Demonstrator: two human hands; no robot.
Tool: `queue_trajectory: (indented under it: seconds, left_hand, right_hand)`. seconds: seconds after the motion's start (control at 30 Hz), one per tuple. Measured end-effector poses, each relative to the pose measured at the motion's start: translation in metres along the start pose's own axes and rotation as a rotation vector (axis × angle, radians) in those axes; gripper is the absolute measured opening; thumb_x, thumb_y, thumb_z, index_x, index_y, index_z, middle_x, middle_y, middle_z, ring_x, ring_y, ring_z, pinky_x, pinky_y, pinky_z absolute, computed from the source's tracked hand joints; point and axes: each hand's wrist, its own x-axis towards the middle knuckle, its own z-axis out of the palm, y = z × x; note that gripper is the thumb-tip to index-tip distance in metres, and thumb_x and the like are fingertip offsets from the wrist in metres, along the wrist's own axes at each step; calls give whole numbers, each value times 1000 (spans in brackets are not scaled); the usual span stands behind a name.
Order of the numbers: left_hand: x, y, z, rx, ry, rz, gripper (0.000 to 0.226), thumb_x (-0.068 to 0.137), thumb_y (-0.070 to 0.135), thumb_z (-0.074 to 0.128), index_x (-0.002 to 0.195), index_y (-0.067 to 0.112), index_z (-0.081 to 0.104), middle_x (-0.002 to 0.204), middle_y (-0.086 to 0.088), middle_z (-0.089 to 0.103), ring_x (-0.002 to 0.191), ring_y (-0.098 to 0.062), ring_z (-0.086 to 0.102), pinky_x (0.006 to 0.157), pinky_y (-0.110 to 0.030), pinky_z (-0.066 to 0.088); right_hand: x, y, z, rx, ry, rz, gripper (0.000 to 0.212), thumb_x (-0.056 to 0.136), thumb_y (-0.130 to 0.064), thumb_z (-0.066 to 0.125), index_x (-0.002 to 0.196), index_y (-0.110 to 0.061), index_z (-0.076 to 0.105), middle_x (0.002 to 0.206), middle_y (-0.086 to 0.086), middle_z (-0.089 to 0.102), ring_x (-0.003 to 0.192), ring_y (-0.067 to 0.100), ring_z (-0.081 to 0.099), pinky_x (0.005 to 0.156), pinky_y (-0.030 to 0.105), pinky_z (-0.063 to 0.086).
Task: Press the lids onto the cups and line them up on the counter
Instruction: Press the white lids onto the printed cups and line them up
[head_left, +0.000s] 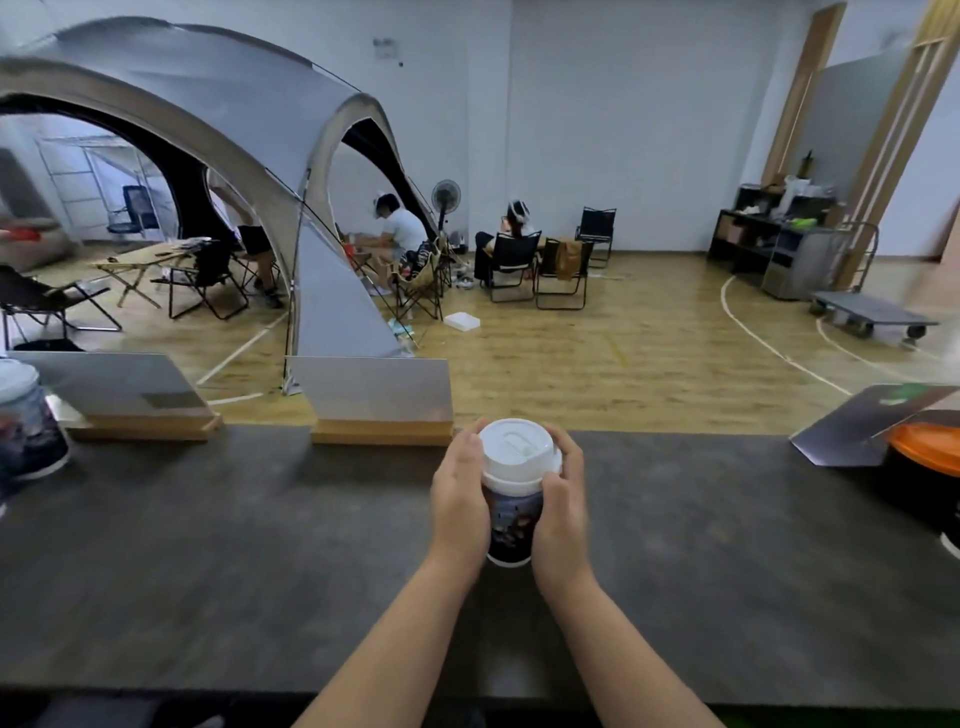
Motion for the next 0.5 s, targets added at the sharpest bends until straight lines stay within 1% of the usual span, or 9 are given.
queue_trajectory:
  seconds: [0.07,0.1,0.17,0.23,0.3,0.37,0.43,0.5]
  left_hand:
    - [-1,-6,1,7,-1,10,45,84,50,48,118,29,68,121,-8,68,116,-28,64,102,-54,48]
    - [-1,-9,2,8,3,34,48,84,50,45,121,28,66,124,-8,67,118,-27,62,104,-55,46]
    - [1,-12,4,-8,9,94,43,90,40,39,118,24,67,121,-10,68,115,-29,63,102,-56,46]
    - [7,-17,7,-24,9,139,39,90,32,37,109,22,69,113,-13,69,108,-33,65,95,-54,49]
    - [11,-21,10,-35,8,169,37,87,31,39,104,14,68,104,-12,71,99,-30,67,85,-46,53]
    - [15,-23,12,-51,3,181,40,86,28,40,104,4,65,97,-10,72,90,-23,68,75,-35,55]
    - [17,-27,13,-77,-1,185,42,86,22,37,106,-4,63,97,-14,71,89,-23,68,71,-32,55]
    - [18,-29,14,-80,2,197,42,86,21,37,106,-7,61,98,-17,69,88,-24,67,71,-32,55]
  right_hand:
    - [3,-2,1,-5,13,-31,41,78,-16,41,117,-10,50,106,4,62,89,5,65,71,20,52]
    - [7,-3,1,-16,35,-32,34,79,-18,42,111,-10,51,102,4,62,86,6,65,69,20,51]
    - [17,-3,-1,-63,80,-7,20,80,-23,44,96,-16,52,92,5,61,82,13,63,67,29,50]
    - [26,0,-2,-107,90,4,12,83,-25,44,89,-24,53,87,4,60,81,20,60,68,39,47]
    - [29,7,-3,-89,32,-8,17,85,-28,40,93,-23,55,88,8,61,83,24,60,70,45,48]
    - [29,13,-5,-51,-36,-27,29,86,-34,40,101,-16,57,97,16,64,90,31,61,75,52,50]
    - [30,16,-6,-15,-42,-54,34,84,-37,41,102,-13,59,99,14,66,91,30,63,76,50,51]
    - [31,16,-4,7,-18,-76,36,82,-37,43,101,-11,58,96,10,67,88,27,64,73,46,52]
